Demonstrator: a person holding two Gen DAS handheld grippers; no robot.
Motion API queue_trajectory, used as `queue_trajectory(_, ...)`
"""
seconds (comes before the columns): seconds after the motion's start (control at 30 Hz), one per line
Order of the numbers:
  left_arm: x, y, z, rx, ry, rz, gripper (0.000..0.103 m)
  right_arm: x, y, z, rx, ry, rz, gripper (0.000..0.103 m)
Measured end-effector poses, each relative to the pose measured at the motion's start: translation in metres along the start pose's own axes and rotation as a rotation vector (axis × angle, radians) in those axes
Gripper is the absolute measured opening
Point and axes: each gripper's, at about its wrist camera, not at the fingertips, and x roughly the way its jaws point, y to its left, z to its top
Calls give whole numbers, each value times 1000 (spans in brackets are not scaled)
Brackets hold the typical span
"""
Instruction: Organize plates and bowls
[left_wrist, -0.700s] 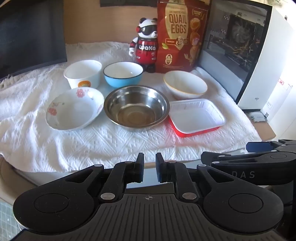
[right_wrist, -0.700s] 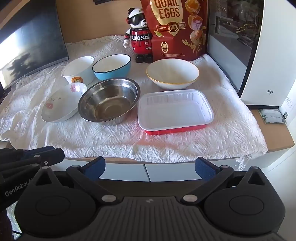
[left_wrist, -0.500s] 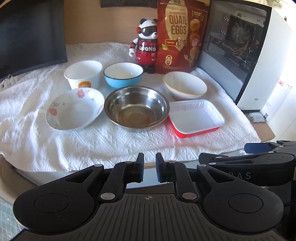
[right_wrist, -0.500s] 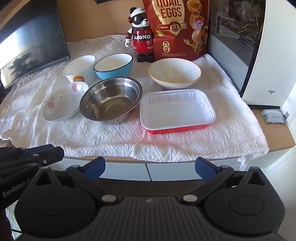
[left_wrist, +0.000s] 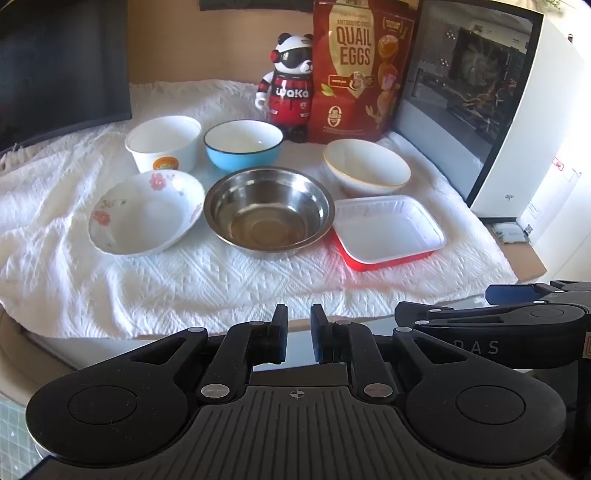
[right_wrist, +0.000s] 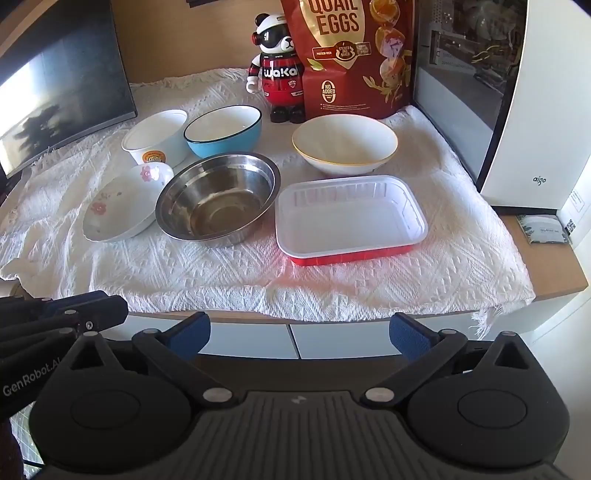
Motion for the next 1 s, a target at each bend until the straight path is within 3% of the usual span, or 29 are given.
queue_trajectory(1.0, -3, 3, -2, -16, 6, -5, 17, -1, 4, 0, -8, 2, 0, 103)
